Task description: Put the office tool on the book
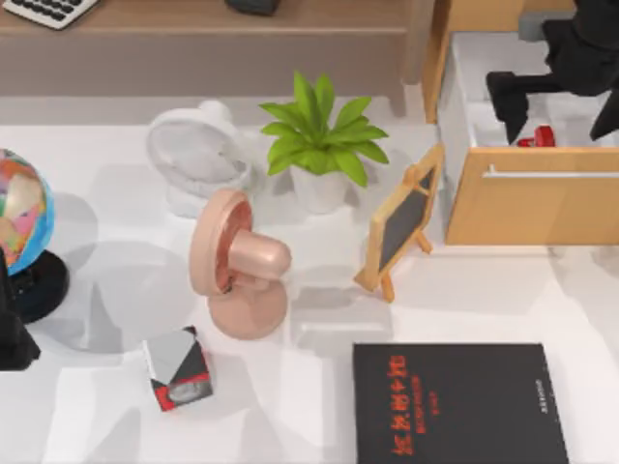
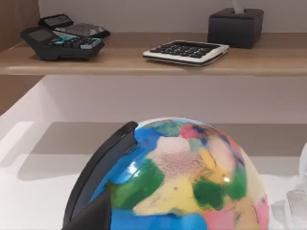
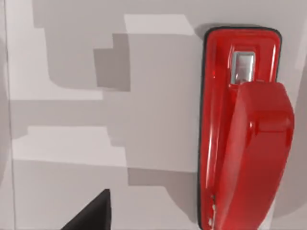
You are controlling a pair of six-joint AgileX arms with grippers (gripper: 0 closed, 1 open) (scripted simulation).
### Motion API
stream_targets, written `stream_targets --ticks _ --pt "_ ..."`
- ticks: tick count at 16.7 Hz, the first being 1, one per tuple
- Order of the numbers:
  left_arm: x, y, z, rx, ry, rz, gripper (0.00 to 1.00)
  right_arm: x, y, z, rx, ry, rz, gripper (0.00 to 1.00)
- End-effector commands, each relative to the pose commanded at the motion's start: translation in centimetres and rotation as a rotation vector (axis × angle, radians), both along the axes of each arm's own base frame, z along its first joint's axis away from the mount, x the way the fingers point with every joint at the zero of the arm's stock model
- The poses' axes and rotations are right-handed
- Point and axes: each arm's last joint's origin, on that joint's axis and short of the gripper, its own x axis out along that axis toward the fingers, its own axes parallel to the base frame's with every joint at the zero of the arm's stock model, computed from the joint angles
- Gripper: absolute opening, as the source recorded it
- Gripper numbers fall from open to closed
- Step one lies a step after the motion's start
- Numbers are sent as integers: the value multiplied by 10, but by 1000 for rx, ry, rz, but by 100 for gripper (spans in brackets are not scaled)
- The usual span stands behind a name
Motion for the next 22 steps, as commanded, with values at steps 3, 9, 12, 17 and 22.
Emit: stream_targets --ticks 3,9,12,17,22 --pt "0 0 0 0 0 0 100 0 2 -1 1 1 6 100" --pt "0 0 0 0 0 0 100 -2 2 -1 0 2 2 100" --pt "0 0 0 0 0 0 100 -4 1 -3 1 -1 2 100" --pt "0 0 0 0 0 0 100 -5 1 -16 0 1 1 100" --pt "0 0 0 0 0 0 100 1 1 -39 -1 -2 1 100"
